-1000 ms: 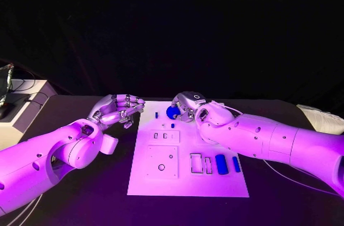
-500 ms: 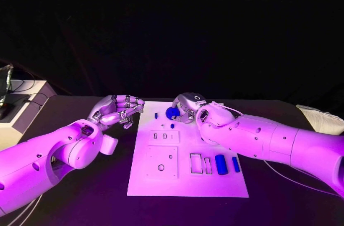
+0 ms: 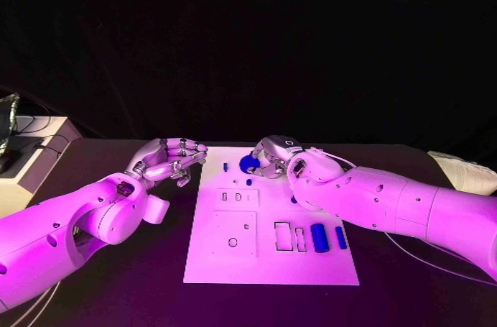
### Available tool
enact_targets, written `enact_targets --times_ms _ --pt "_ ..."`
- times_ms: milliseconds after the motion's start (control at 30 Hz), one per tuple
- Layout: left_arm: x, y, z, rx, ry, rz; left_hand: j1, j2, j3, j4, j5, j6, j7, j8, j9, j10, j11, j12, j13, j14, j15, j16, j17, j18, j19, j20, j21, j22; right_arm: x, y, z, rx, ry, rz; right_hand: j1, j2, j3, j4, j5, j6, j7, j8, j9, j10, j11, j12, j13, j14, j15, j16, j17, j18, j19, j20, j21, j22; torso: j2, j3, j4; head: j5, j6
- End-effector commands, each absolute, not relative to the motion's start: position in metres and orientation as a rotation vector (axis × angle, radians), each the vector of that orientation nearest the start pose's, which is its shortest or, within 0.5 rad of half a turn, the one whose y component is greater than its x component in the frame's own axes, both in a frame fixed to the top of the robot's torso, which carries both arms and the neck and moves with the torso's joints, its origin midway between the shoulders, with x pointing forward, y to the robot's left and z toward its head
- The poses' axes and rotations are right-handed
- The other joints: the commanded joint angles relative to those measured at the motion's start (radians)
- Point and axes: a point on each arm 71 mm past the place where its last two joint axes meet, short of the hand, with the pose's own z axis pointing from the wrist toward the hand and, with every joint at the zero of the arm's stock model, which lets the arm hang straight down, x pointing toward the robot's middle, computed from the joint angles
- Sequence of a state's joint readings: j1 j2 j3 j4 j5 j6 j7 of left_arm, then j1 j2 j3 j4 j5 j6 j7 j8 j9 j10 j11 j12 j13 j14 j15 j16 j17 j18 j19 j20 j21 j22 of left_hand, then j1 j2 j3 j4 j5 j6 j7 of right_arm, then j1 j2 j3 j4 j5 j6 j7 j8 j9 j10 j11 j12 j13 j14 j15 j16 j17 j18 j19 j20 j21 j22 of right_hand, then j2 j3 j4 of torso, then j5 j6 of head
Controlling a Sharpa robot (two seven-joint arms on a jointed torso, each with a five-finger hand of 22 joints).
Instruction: Assemble the parts on the task board
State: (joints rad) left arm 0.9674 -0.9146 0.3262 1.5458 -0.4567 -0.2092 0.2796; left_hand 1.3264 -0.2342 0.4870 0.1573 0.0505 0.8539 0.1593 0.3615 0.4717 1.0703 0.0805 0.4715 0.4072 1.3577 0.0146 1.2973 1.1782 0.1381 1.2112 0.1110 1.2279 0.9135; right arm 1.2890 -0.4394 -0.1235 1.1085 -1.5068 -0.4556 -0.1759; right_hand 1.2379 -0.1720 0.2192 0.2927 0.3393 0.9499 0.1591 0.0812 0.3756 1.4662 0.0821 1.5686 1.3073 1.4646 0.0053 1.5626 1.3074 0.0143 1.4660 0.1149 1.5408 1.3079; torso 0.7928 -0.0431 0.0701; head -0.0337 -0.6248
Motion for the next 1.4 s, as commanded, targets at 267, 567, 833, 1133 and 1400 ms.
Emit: enact_targets --times_ms 267,567,833,1133,1400 --pt "0.486 0.241 -0.153 -0.787 1.43 -1.503 -0.003 0.012 -0.002 0.002 0.0 -0.008 -0.001 -0.001 0.001 -0.009 0.003 0.005 0.002 0.001 0.0 0.004 0.001 -0.009 -0.006 0.0 0.004 0.003 0.557 -0.114 -0.181 -0.193 1.58 0.506 -0.056 0.035 0.038 -0.003 0.065 0.015 -0.001 0.006 0.003 0.105 -0.006 0.002 0.263 0.104 -0.001 0.005 0.252 -0.007 0.09 -0.005 0.01 0.242 0.001 -0.0016 0.0018 -0.005 0.002" --pt "0.487 0.242 -0.153 -0.789 1.428 -1.501 -0.003 0.012 -0.002 0.002 0.0 -0.008 -0.001 -0.001 0.001 -0.009 0.003 0.005 0.002 0.001 0.0 0.004 0.001 -0.009 -0.006 0.0 0.004 0.003 0.557 -0.117 -0.185 -0.198 1.638 0.471 -0.114 0.066 0.072 -0.001 0.049 0.013 0.0 0.003 0.003 0.105 -0.005 0.002 0.263 0.104 -0.001 0.006 0.253 -0.007 0.09 -0.005 0.009 0.242 0.0 -0.0013 -0.0009 -0.003 0.002" --pt "0.487 0.242 -0.154 -0.791 1.426 -1.498 -0.001 0.013 -0.002 0.002 0.0 -0.008 -0.001 -0.001 0.001 -0.01 0.003 0.006 0.003 0.001 0.0 0.004 0.001 -0.009 -0.006 0.0 0.005 0.004 0.55 -0.126 -0.177 -0.166 1.538 0.5 -0.116 0.064 0.079 -0.005 0.055 0.014 -0.001 0.003 0.003 0.105 -0.006 0.002 0.263 0.104 -0.001 0.006 0.255 -0.009 0.094 -0.005 0.014 0.247 -0.001 -0.0011 0.0008 -0.005 0.007" --pt "0.488 0.244 -0.155 -0.8 1.411 -1.491 0.0 0.013 -0.002 0.001 0.0 -0.008 -0.001 -0.001 0.001 -0.011 0.003 0.007 0.003 0.0 0.0 0.003 -0.001 -0.008 -0.008 0.0 0.005 0.002 0.542 -0.163 -0.15 -0.02 1.378 0.557 -0.094 0.051 0.11 -0.016 0.062 0.009 0.001 -0.001 0.003 0.105 -0.005 0.002 0.263 0.104 0.0 0.006 0.254 -0.01 0.095 -0.005 0.016 0.249 -0.005 0.0005 -0.0061 -0.005 0.018" --pt "0.49 0.246 -0.157 -0.817 1.385 -1.481 0.007 0.011 -0.002 -0.002 0.0 -0.012 0.0 0.002 0.002 -0.037 0.007 0.006 0.003 -0.055 0.004 -0.056 -0.08 0.008 -0.068 0.004 -0.045 -0.085 0.546 -0.212 -0.134 0.184 1.398 0.651 -0.007 -0.003 0.161 -0.084 -0.023 -0.008 0.01 -0.01 0.001 0.105 0.003 0.002 0.263 0.103 0.007 0.005 0.248 -0.006 0.088 0.001 0.005 0.239 -0.015 0.0047 -0.0151 0.0 0.019"
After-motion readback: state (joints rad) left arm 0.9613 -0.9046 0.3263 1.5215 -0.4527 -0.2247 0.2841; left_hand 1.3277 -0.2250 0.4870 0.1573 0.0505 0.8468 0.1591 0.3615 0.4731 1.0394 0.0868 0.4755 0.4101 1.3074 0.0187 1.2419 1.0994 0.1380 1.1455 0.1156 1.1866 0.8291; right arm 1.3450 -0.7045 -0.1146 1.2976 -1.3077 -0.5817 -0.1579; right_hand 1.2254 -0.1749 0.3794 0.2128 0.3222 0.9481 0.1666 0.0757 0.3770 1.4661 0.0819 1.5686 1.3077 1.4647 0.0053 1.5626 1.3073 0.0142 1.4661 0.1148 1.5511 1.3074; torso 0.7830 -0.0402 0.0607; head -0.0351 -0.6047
